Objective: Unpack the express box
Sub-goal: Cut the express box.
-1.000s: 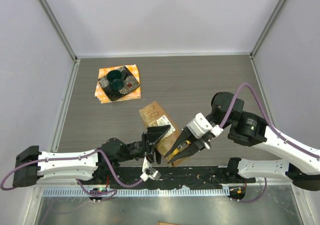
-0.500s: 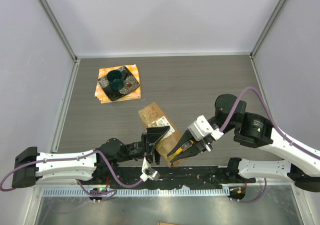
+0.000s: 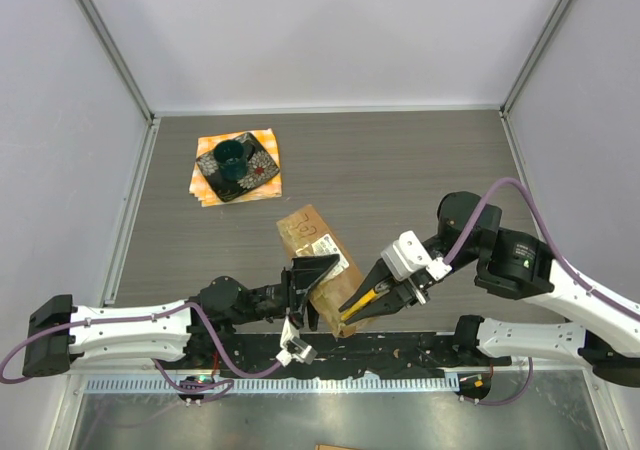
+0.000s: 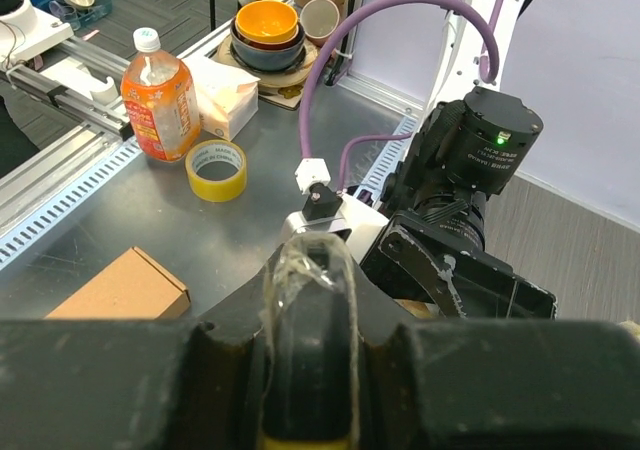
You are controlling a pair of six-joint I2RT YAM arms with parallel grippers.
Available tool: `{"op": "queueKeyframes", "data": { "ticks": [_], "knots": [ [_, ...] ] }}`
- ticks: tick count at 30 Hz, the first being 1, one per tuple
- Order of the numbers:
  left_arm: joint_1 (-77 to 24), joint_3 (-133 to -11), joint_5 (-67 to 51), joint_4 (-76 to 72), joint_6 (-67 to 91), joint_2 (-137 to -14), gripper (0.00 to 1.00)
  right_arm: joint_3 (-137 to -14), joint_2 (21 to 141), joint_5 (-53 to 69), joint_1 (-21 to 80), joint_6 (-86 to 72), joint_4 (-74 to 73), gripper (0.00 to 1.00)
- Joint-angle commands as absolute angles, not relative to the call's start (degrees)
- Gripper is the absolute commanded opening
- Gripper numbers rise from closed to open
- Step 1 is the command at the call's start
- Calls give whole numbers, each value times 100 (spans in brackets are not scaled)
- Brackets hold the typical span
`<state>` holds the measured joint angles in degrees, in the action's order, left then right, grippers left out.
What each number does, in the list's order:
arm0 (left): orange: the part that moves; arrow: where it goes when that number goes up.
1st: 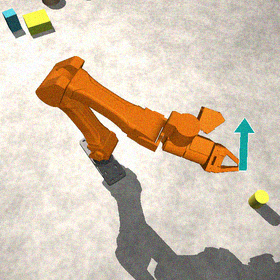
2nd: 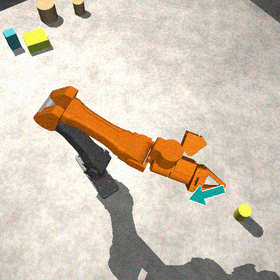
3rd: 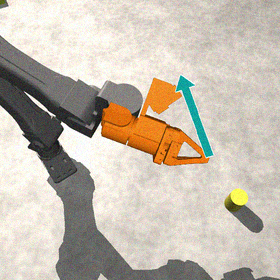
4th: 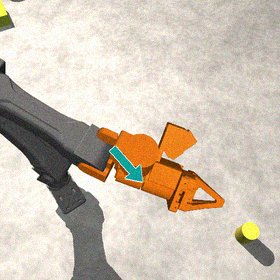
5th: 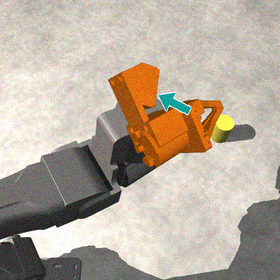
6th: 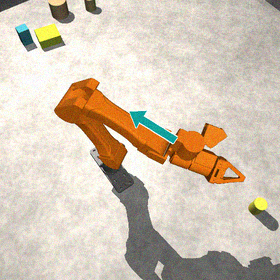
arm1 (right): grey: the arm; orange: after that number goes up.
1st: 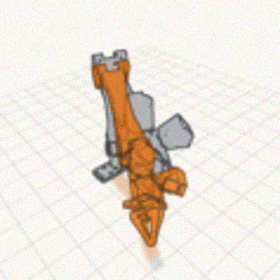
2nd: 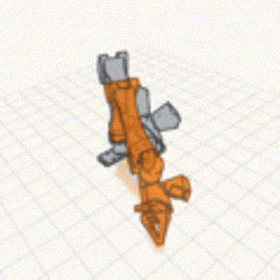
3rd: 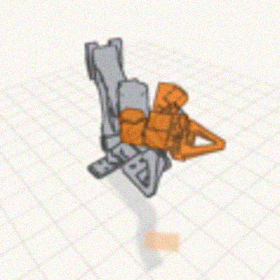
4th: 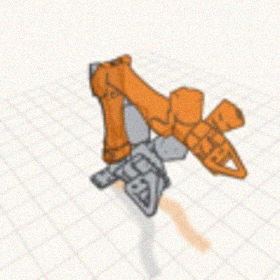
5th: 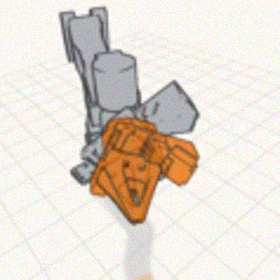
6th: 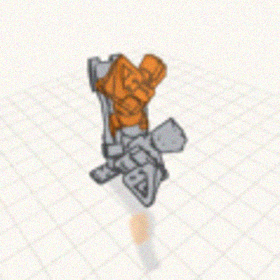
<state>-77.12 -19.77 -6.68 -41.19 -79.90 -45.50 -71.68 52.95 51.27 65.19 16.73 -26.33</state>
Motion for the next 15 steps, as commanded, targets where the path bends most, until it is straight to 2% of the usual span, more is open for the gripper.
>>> {"op": "queueKeyframes", "data": {
  "ticks": [1,10,15],
  "knots": [
    [-7761,-2391,-1011,-5388,-7787,-4254,29,-7321,5528,4772,6495,1556,-3567,1],
    [-7770,-2461,-765,-5414,-7523,-4157,25,-7945,5774,3948,6495,1942,-5210,1],
    [-7778,-2443,-835,-5449,-7515,-4104,24,-8024,5678,3428,6495,2074,-5616,1]
  ]
}}
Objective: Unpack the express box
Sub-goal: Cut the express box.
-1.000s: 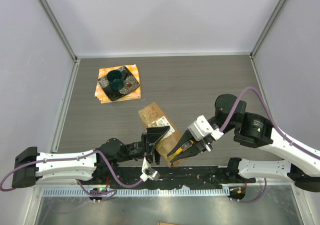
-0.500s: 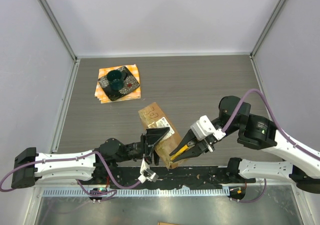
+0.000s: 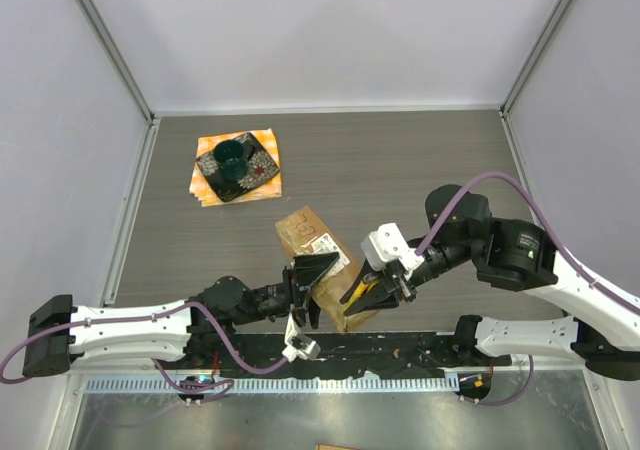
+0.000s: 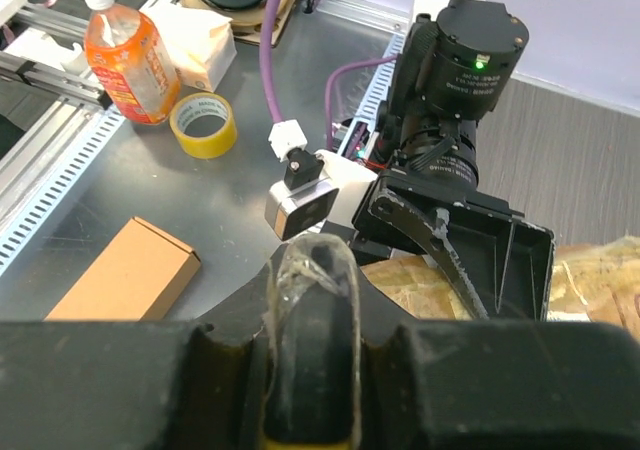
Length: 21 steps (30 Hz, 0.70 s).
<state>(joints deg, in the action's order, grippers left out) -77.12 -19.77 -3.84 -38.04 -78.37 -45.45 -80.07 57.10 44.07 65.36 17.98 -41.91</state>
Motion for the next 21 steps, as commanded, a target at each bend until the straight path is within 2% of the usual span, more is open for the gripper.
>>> {"op": "queueKeyframes", "data": {
  "ticks": [1,13,21],
  "knots": [
    [-7778,-2426,-913,-5458,-7541,-4096,24,-8016,5643,3367,6495,2083,-5616,1],
    [-7954,-2320,-1133,-5581,-7541,-3903,18,-7761,5098,2778,6495,2346,-5317,1],
    [-8218,-2215,-1924,-5616,-8059,-3964,14,-7848,5220,3014,6495,2531,-5186,1]
  ]
}}
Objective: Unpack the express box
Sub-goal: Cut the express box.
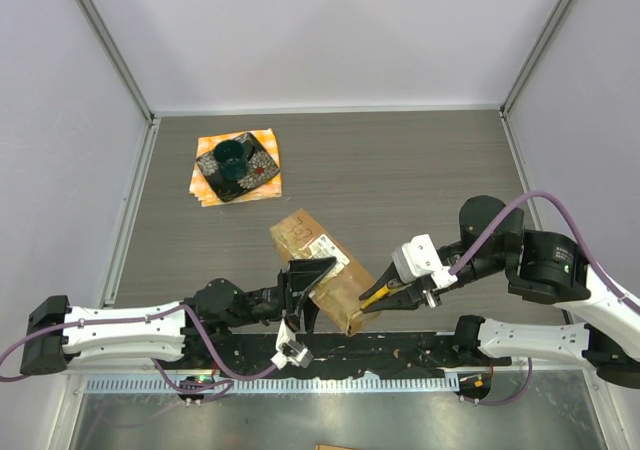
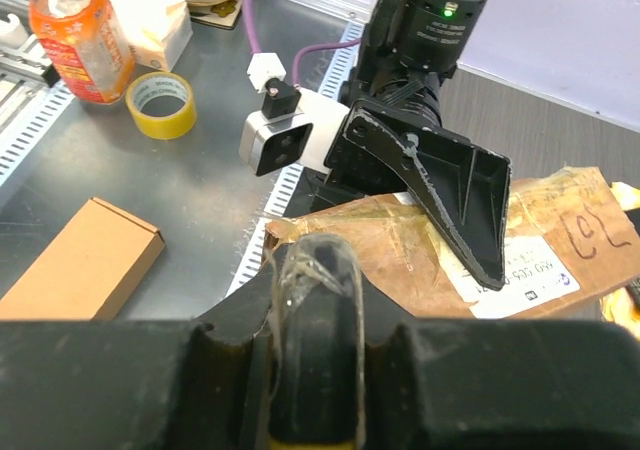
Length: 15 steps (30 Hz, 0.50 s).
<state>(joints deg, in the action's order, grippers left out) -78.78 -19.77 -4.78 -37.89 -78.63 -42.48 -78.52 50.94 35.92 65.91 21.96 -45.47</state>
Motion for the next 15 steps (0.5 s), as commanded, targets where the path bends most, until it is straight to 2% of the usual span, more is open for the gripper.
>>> {"op": "queueKeyframes", "data": {
  "ticks": [1,6,15],
  "knots": [
    [-8235,-2189,-2003,-5608,-8112,-3990,14,-7883,5290,3032,6495,2557,-5220,1],
    [-8271,-2145,-2039,-5590,-8165,-3946,13,-8235,5282,3103,6495,2619,-5562,1],
    [-8262,-2074,-2136,-5572,-8271,-3929,13,-8727,5195,2541,6495,2681,-6372,1]
  ]
}}
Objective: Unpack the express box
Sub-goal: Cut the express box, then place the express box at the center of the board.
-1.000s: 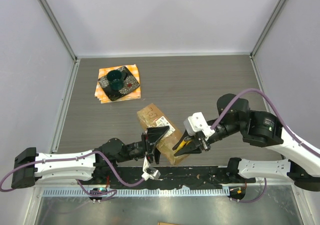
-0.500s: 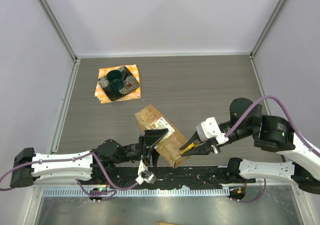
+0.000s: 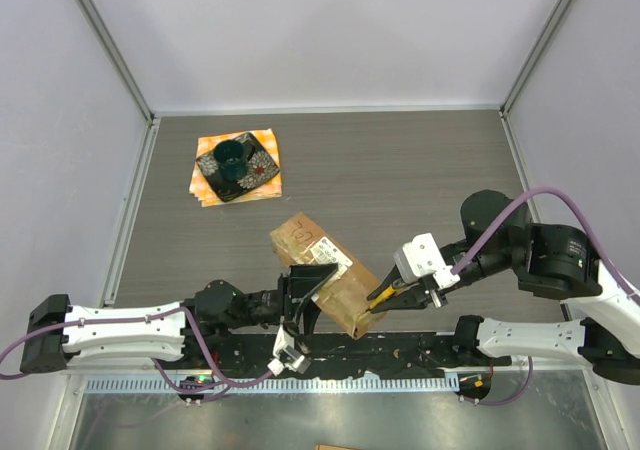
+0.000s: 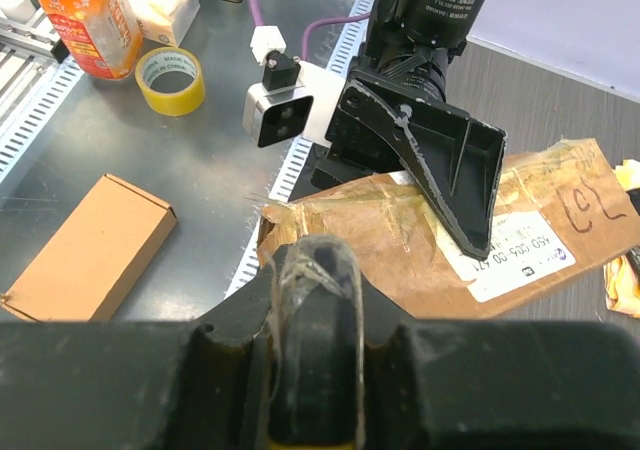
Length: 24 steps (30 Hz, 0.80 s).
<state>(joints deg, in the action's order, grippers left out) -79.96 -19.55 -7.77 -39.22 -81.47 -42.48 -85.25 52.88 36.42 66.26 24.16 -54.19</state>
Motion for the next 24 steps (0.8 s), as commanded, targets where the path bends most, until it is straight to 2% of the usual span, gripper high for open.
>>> {"op": "queueKeyframes", "data": {
  "ticks": [1,7,10,12,14,15,21,24],
  "knots": [
    [-8270,-2083,-2127,-5572,-8279,-3929,13,-8754,5194,2497,6495,2681,-6389,1],
    [-8262,-1837,-1908,-5433,-8357,-3920,13,-9490,5151,1890,6495,2707,-6452,1],
    [-8262,-1583,-1522,-4897,-8911,-4069,12,-9519,4896,2196,6495,2585,-5410,1],
    [-8262,-1801,-1258,-2882,-9803,-3982,13,-9413,4773,2407,6495,2514,-5038,1],
    [-8271,-2013,-1292,-1632,-9940,-3885,16,-9500,4790,2645,6495,2487,-4896,1],
    [-8262,-1943,-1344,-1591,-10088,-3893,16,-9588,4807,2715,6495,2461,-4869,1],
    [-7553,-1661,-1590,-722,-12125,-4797,3,-9072,4631,2953,6495,2381,-4044,1],
    [-7095,-1819,-1626,-729,-13410,-5641,3,-9027,5210,3058,6495,2627,-4095,1]
  ]
}}
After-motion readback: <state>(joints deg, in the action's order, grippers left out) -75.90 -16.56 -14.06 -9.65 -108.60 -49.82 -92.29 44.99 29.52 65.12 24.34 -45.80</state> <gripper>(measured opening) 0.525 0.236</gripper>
